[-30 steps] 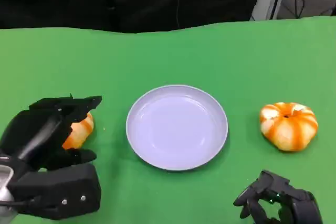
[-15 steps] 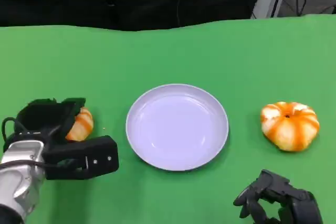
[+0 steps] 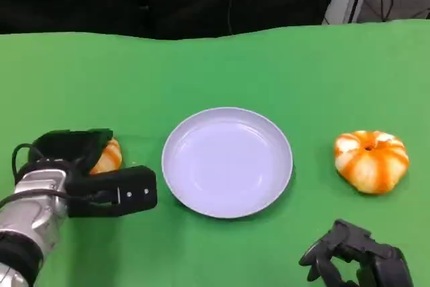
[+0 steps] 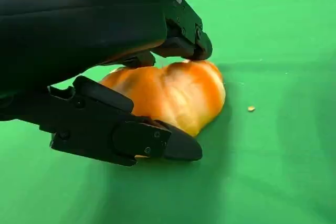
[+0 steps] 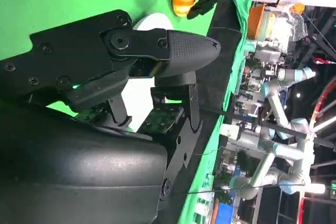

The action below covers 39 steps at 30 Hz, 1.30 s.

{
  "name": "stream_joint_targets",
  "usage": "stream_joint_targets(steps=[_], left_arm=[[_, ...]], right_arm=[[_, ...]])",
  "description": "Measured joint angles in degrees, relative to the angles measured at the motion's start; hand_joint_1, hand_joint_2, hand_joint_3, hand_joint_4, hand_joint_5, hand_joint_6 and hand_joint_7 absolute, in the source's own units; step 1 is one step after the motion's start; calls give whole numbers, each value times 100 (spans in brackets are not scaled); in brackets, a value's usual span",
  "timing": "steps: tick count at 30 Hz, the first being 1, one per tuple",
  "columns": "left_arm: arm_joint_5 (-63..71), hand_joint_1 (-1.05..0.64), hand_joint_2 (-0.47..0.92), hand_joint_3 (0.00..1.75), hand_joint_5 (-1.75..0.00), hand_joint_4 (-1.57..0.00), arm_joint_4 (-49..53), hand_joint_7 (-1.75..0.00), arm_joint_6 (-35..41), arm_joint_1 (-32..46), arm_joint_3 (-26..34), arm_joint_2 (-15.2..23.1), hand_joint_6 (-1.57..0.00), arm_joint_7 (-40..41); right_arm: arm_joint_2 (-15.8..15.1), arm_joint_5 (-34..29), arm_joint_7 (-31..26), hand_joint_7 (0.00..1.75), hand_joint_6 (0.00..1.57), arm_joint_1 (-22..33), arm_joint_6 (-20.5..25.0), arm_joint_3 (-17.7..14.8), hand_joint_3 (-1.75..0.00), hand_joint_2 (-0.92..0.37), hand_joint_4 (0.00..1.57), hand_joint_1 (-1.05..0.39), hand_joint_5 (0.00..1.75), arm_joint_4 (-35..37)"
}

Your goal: Grasp the bread from the table and place it into the plate.

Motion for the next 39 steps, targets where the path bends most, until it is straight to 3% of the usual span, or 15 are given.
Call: stream_joint_targets(steps=[1,2,3,5,8,16,17,18,20,33,34,35,36,39], left_arm=[[-38,-38,92,7,-90,-53,32,-66,-9,-20,-27,0,-52,2],[-56,-28,92,5,-140,-68,130,-121,-141,-39,-39,-3,-57,144],[-84,-25,92,5,-157,-73,263,-140,-354,-49,-45,-1,-59,393],[-126,-23,92,8,-171,-76,530,-155,-764,-79,-54,7,-59,933],[-132,-23,92,22,-174,-74,763,-157,-994,-171,-133,11,-57,1293],[-108,-23,92,24,-175,-74,1002,-157,-1121,-297,-316,11,-57,1522],[-112,-25,92,19,-175,-74,1014,-155,-1129,-307,-323,11,-58,1523],[-106,-28,92,15,-175,-74,1017,-123,-1137,-312,-340,12,-68,1546],[-53,-30,92,13,-175,-75,1017,-103,-1157,-312,-418,25,-75,1647],[-31,-30,92,12,-175,-75,1015,-99,-1202,-320,-572,78,-77,1770],[-31,-23,90,9,-175,-76,1015,-142,-1202,-320,-572,78,-64,1770],[-27,-21,89,8,-175,-76,1004,-158,-1213,-316,-577,88,-59,1820],[-20,-19,88,8,-175,-76,978,-168,-1244,-311,-583,109,-55,1910],[38,-18,88,7,-175,-76,885,-174,-1271,-310,-588,229,-53,2146]], right_arm=[[0,0,0,123,88,7,1,-1,-46,-92,83,-69,156,-1],[0,0,0,123,88,11,3,0,-46,-92,83,-68,156,-2],[0,-1,1,123,88,16,4,1,-46,-92,83,-68,156,-5],[1,-2,0,123,88,24,5,2,-46,-92,83,-68,156,-8],[0,-1,0,123,87,25,5,3,-46,-92,82,-68,156,-10],[0,-1,0,123,87,18,5,-1,-47,-92,82,-68,157,-7],[0,-1,0,124,87,18,5,-1,-47,-92,82,-68,157,-7],[0,-1,0,124,87,18,5,-1,-47,-92,82,-67,157,-7],[0,0,1,124,87,18,5,-1,-47,-92,82,-67,157,-8],[0,0,1,124,87,16,5,-1,-47,-92,82,-67,157,-8],[0,1,1,124,87,16,5,-1,-47,-92,82,-67,157,-8],[0,0,2,124,87,15,5,-1,-47,-92,82,-67,157,-8],[-1,0,2,124,87,14,5,-1,-46,-92,82,-67,157,-8],[-1,1,2,124,87,10,5,-1,-46,-92,82,-67,157,-7]])
